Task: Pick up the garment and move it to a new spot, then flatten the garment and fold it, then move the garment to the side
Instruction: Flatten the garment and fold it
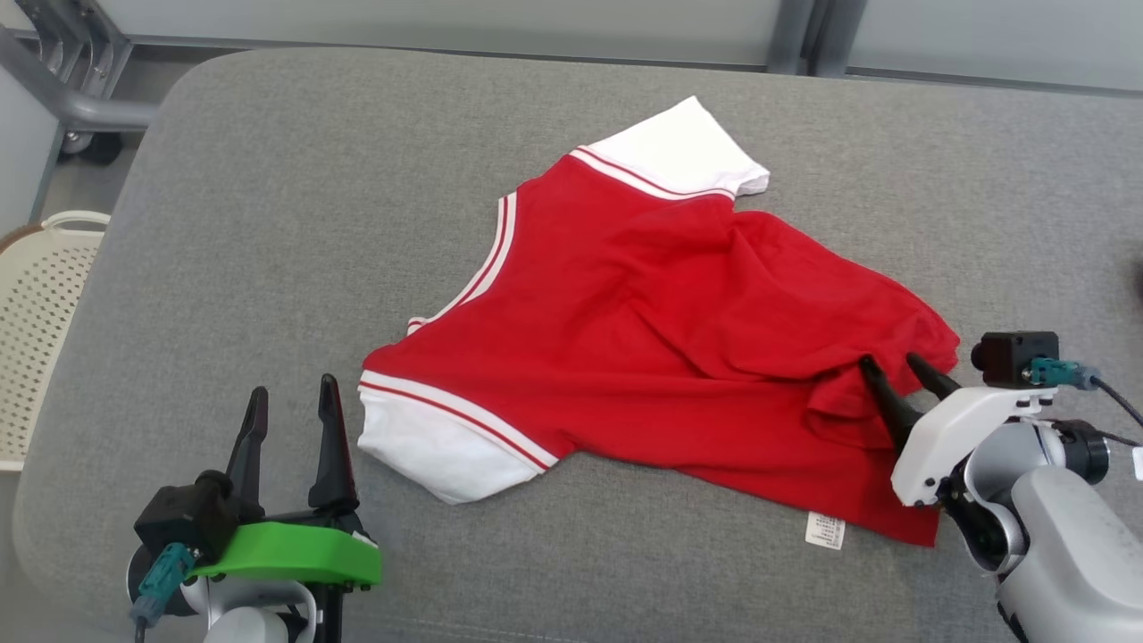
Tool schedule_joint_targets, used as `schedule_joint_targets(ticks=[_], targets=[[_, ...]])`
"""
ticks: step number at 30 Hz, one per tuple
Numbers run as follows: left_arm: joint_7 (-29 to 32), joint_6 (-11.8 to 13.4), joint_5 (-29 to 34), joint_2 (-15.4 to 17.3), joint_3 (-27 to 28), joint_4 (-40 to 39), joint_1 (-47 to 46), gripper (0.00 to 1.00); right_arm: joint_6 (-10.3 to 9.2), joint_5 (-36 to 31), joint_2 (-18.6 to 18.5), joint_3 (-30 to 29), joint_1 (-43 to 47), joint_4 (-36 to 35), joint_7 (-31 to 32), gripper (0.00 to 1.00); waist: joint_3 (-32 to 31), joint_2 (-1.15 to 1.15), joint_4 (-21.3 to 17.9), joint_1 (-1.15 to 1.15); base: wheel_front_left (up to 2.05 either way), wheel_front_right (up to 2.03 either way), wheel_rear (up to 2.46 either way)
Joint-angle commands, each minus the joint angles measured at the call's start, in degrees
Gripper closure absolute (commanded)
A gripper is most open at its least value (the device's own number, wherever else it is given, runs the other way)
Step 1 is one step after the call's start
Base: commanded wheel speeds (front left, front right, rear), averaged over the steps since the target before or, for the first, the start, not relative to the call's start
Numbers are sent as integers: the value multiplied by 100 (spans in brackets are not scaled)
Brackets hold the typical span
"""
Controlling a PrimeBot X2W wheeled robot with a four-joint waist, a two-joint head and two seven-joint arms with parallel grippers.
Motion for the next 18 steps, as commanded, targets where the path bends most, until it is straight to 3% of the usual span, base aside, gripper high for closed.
schedule_joint_targets(ticks=[1,2,18], targets=[[-14,-8,18,-2,-35,-27,38,0,0,-36,-113,-55,-172,211,6,87,139,0,227,0,0,0,0],[-13,-8,7,-7,-53,-44,23,0,0,-81,-152,-79,-273,346,-21,100,164,0,278,0,0,0,0],[-14,172,-295,-33,-482,-305,-193,0,-1,-804,-977,-49,-2160,1327,-330,100,592,0,554,0,0,0,0]])
